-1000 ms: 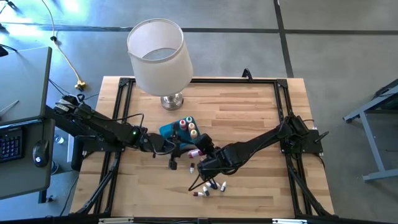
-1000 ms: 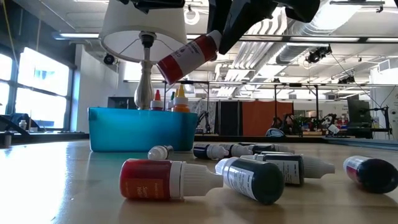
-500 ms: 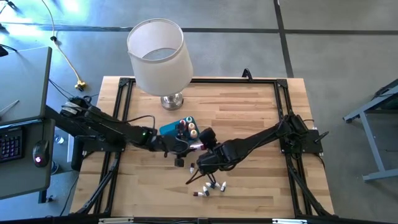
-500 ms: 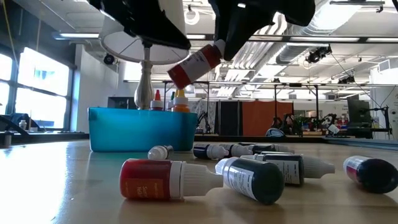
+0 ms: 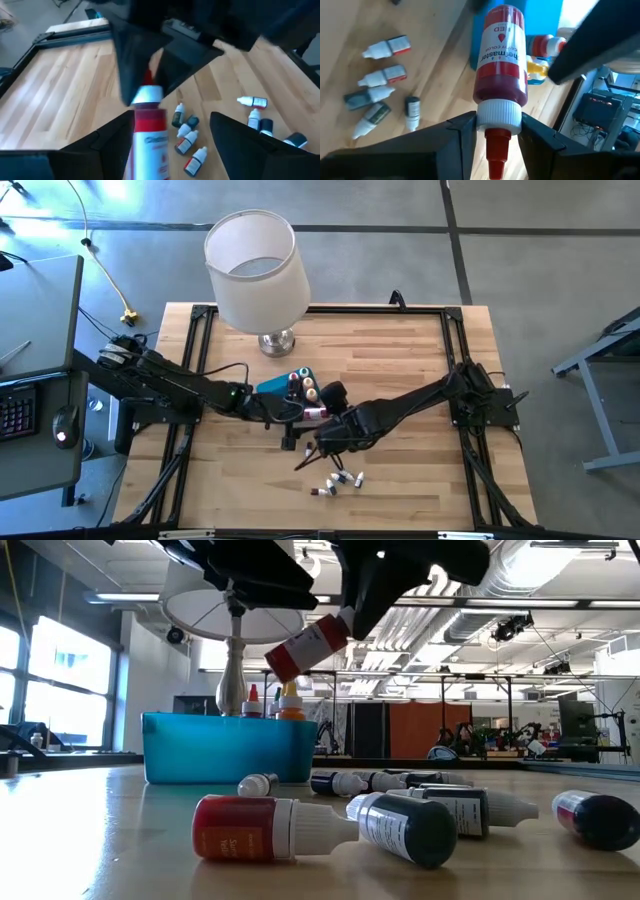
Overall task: Pick & Place food coloring
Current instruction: Put the large red food coloring bottle into the blue bin
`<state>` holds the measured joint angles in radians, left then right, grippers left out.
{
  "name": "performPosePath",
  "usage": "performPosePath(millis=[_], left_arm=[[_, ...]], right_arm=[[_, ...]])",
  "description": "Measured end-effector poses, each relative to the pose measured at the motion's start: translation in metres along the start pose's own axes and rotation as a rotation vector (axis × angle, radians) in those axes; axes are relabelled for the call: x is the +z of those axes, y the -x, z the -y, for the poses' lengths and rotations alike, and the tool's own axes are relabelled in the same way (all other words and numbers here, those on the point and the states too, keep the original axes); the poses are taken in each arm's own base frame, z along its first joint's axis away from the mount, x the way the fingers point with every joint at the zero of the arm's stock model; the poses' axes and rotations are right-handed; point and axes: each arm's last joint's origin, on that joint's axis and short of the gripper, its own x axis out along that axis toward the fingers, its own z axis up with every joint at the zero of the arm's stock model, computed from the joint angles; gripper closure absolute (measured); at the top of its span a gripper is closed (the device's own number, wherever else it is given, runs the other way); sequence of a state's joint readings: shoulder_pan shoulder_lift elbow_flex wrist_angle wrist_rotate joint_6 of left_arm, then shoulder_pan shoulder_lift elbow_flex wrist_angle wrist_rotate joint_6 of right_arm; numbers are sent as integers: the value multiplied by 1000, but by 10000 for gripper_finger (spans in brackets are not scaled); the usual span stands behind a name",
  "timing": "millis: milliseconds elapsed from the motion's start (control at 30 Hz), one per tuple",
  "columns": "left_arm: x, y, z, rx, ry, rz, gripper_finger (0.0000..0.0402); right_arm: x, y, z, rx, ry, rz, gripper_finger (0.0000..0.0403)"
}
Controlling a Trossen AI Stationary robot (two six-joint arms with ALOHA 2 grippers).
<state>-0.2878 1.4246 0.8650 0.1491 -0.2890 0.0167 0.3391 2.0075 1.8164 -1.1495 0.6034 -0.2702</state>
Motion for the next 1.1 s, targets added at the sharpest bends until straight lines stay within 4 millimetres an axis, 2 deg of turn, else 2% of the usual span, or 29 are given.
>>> performPosePath(millis=[233, 633, 867, 1100], left_arm=[[-4, 0, -2, 65, -9, -36, 144], [-6, 1, -5, 168, -28, -65, 144], [-10, -5, -1, 97, -31, -79, 144], [-19, -12, -7, 136, -37, -134, 144]], right_arm=[[2, -3, 7, -71, -31, 15, 283], [5, -1, 5, -42, -1, 45, 283], [6, -1, 5, -63, 0, 49, 283], [12, 0, 9, -124, 34, 83, 283]])
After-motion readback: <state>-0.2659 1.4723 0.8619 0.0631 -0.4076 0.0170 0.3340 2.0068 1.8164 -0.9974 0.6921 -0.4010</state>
